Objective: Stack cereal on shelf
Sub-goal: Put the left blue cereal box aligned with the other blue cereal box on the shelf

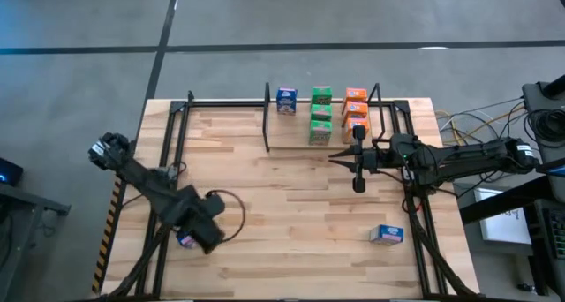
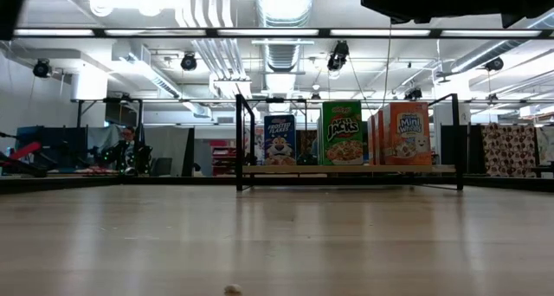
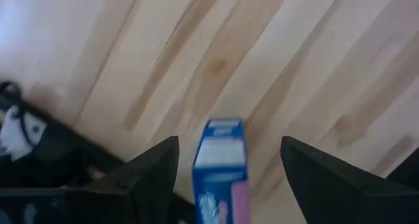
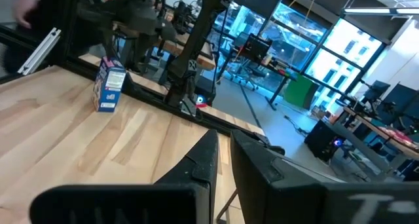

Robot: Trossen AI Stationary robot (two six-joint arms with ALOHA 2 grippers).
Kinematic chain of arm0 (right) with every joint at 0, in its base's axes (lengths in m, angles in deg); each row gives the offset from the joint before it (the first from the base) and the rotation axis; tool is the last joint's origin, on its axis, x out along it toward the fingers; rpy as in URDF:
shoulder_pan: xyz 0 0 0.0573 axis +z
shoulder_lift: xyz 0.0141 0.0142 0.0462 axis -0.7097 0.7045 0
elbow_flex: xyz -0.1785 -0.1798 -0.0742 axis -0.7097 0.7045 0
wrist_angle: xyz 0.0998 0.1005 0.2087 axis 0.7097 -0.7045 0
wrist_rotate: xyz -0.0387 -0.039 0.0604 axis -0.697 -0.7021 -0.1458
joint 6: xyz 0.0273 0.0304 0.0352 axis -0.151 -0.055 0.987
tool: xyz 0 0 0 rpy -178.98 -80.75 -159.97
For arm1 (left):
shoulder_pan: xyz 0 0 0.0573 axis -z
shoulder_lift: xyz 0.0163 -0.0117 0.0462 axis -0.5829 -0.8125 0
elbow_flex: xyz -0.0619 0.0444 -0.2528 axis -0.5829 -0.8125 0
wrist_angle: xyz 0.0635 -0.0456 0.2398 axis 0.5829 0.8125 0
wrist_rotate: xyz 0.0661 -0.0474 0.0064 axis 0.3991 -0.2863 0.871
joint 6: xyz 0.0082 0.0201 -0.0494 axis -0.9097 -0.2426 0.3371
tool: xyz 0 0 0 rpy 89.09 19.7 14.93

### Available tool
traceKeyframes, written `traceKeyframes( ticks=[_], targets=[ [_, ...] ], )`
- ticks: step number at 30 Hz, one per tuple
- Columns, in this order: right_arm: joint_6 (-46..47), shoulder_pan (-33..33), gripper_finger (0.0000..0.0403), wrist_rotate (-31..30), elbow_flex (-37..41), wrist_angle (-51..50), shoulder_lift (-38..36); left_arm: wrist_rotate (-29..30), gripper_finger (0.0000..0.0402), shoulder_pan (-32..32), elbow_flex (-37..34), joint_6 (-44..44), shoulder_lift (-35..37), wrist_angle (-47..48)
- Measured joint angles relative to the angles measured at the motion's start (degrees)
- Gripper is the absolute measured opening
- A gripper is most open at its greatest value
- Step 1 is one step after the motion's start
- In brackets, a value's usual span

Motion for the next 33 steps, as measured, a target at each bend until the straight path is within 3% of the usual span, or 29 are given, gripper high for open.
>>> traceKeyframes(
  ticks=[6, 10, 14, 19, 25, 33],
  targets=[
    [0.3, 0.0, 0.0034, 0.0, 0.0, 0.0, 0.0, 0.3, 0.0252, 7.3, 0.1, 5.8, 0.0, 8.1],
    [0.0, 0.0, 0.0034, 0.0, 0.0, 0.0, 0.0, 1.7, 0.0252, 9.7, -0.3, 1.5, -0.3, 6.5],
    [0.0, 0.0, 0.0034, 0.0, 0.0, 0.0, 0.0, 0.4, 0.0248, 9.5, 0.0, 9.7, -0.9, 7.8],
    [-0.2, 0.0, 0.0034, 0.0, 0.0, -0.1, 0.4, -5.6, 0.0217, 12.5, 0.0, 9.2, -0.2, 4.6],
    [0.0, 0.0, 0.0034, 0.0, 0.0, 0.0, 0.3, -1.4, 0.0180, 13.7, -0.1, 6.1, -1.8, 6.1],
    [-0.1, 0.0, 0.0034, 0.0, 0.0, 0.0, 0.4, -2.1, 0.0213, 13.7, -0.1, 10.4, -4.2, 7.4]
  ],
)
